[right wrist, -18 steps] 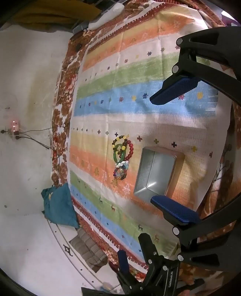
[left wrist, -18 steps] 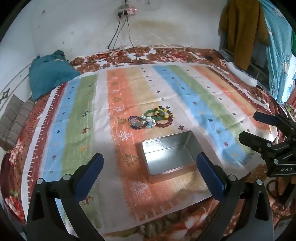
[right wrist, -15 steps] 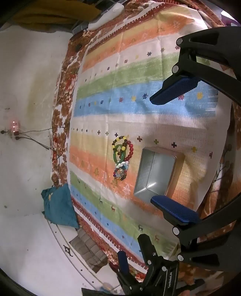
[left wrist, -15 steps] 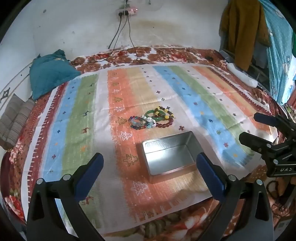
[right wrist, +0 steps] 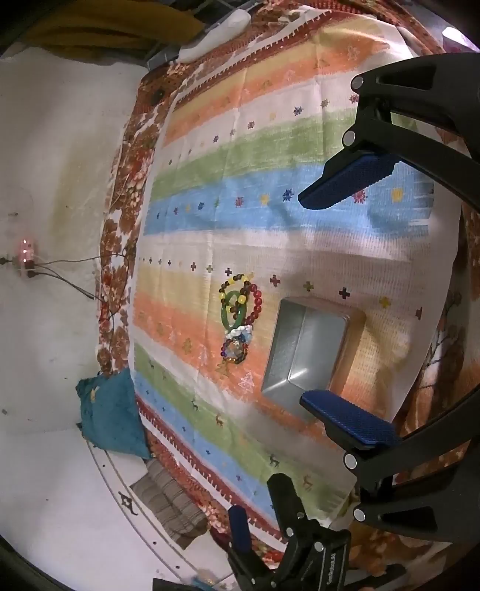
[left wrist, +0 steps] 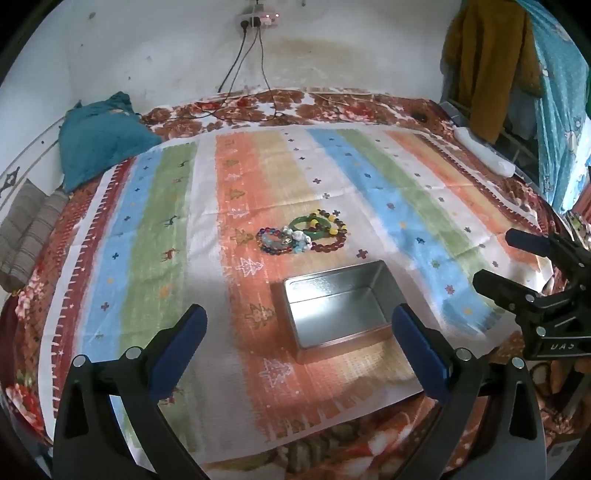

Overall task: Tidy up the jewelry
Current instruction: 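Move both tools toward the bracelet pile beside the silver tin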

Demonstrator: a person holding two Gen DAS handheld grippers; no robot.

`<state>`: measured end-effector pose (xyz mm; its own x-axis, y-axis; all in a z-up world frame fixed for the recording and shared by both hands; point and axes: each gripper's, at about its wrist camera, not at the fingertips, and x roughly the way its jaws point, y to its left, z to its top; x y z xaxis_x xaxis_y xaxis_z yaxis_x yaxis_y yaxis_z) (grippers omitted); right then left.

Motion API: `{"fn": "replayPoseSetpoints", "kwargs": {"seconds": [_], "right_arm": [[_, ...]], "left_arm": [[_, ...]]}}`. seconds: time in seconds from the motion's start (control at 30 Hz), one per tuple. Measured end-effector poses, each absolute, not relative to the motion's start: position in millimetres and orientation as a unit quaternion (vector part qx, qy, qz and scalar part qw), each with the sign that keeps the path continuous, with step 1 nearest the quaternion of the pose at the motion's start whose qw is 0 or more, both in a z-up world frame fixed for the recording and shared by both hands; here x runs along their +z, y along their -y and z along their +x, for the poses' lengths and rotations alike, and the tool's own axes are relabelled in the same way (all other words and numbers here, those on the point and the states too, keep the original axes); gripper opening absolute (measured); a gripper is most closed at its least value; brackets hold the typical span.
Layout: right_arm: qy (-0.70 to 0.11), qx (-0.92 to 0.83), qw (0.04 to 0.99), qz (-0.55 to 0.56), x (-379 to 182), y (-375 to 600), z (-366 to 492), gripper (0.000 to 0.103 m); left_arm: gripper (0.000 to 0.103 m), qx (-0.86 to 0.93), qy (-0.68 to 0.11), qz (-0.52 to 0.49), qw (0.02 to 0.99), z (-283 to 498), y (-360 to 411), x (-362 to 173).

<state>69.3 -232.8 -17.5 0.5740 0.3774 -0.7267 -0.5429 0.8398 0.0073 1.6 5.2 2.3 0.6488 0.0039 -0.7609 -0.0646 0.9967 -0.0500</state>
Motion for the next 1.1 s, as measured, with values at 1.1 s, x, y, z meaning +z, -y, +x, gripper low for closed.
{"fn": "replayPoseSetpoints", "kwargs": {"seconds": [1.1], "right_arm": [[-0.397, 0.245, 0.877, -0.118, -24, 227, 76, 0.099]], "left_arm": [[0.098, 0.034, -0.442, -0.051, 0.895, 8, -13, -7]]}}
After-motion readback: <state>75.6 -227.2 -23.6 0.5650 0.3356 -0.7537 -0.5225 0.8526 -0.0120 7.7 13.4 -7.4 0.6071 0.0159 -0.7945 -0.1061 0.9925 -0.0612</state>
